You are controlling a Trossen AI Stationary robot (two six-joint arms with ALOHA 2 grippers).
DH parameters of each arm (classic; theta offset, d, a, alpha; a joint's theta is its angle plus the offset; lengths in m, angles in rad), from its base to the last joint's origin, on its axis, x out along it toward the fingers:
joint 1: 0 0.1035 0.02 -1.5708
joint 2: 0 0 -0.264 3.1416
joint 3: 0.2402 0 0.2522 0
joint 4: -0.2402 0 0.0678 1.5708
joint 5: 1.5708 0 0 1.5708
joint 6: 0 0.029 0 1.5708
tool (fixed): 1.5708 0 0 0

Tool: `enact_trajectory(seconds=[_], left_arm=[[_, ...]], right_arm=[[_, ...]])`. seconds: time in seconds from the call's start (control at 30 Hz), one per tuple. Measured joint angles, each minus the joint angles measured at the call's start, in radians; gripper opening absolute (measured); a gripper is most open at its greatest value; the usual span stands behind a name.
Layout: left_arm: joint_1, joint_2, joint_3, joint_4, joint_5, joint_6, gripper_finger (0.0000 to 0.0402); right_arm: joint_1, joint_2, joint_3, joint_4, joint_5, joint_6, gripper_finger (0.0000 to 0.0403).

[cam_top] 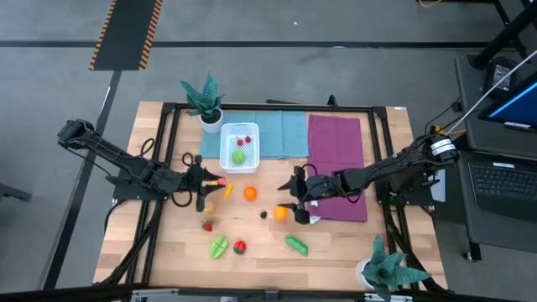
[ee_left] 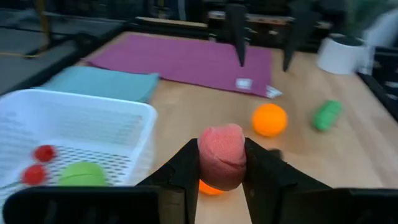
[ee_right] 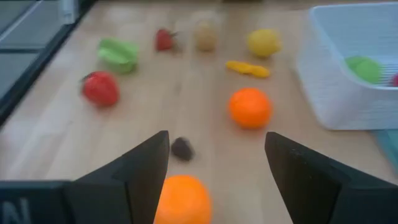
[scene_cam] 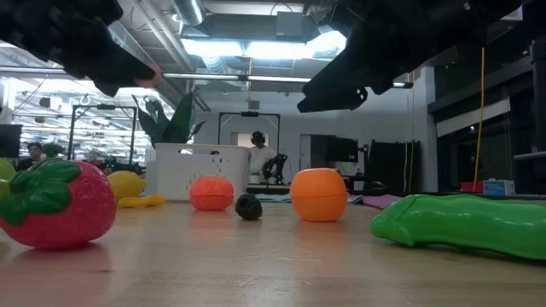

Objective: Pick and placing Produce into tupperware
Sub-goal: Put the pink peach into the white basket

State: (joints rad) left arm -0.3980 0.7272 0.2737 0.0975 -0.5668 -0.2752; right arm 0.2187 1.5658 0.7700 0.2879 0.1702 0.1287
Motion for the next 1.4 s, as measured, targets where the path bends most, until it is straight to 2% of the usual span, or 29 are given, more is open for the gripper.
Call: enact_trajectory(seconds=[0.2, 0.27, 0.53, 0.8, 1.07, 1.4], left_arm=[[0.071, -0.001, 0.0, 0.016, -0.032, -0.001, 0.0107], [0.099, 0.0, 0.0, 0.016, -0.032, -0.001, 0.0107], [0.206, 0.0, 0.0, 0.017, -0.006, 0.047, 0.009], [0.317, 0.023, 0.0, 0.033, 0.075, 0.076, 0.0103], [0.443, 0.149, 0.0, 0.206, 0.217, 0.172, 0.0095], [0.587, 0.216, 0.0, 0.26, 0.343, 0.18, 0.0101]], right_arm=[[-0.027, 0.0, 0.0, 0.008, 0.243, 0.094, 0.0267], [-0.039, 0.0, 0.0, 0.008, 0.285, 0.118, 0.0267], [-0.054, 0.0, 0.0, 0.008, 0.292, 0.124, 0.0267], [-0.054, 0.0, 0.0, 0.007, 0.292, 0.101, 0.0267], [-0.055, 0.0, -0.001, 0.008, 0.292, 0.082, 0.0267], [-0.055, 0.0, 0.0, 0.008, 0.292, 0.072, 0.0267]])
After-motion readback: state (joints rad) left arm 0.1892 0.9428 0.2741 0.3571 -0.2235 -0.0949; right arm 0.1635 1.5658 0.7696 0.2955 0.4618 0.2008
